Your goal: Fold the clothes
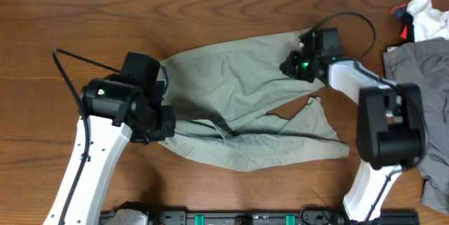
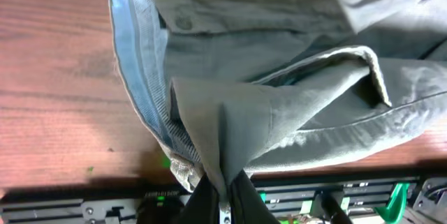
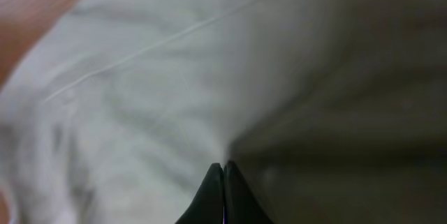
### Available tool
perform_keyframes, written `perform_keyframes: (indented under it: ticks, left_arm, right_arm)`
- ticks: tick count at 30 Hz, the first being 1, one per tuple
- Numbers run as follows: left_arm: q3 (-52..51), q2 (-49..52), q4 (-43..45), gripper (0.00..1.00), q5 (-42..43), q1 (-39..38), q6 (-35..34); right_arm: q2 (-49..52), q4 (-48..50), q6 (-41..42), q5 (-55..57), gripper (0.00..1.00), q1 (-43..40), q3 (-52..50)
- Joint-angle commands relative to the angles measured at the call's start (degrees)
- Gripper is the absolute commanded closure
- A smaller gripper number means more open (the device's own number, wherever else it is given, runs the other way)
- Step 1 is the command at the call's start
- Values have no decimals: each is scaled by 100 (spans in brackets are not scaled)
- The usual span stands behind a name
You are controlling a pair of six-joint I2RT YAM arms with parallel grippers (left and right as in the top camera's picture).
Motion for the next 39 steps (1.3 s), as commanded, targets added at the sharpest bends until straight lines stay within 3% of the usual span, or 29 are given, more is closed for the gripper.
perform_keyframes:
  ticks: [1,4,7,11,17,23,25,27,32,39]
  left_arm:
    - [0,-42,90,94,22,2,-35]
    - [0,-42,223,90,210,2,-35]
    - [0,-39,382,70,411,2,-35]
    - [0,-39,474,58,448,2,-39]
    - [-2,-39,575,53,446,2,-39]
    - [-2,59,1353,48,385,2,15]
    - [-2,219,1735,49,199,2,46]
    - [-2,498,2131,57,70,4,140]
    - [-2,1639,3034,93,72,4,398]
    - [-2,3115,4059,94,72,4,739]
  right_arm:
    - [476,-92,22,529,99,111,498]
    - [946,-114,151,905,99,111,966]
    - [1499,-120,284,1152,99,72,1615]
    - [2249,-284,402,1176,99,-17,2684]
    - [3185,-1023,533,1132,98,-256,4653]
    - [3259,-1705,249,638,98,-603,5821]
    - [3202,-2061,-122,66,98,-710,6177]
    - [3053,-2638,-485,-144,96,-800,6537]
    - [2319,-3989,-1349,-173,93,-896,7020]
    - [942,-5270,-1622,-57,92,-870,7020]
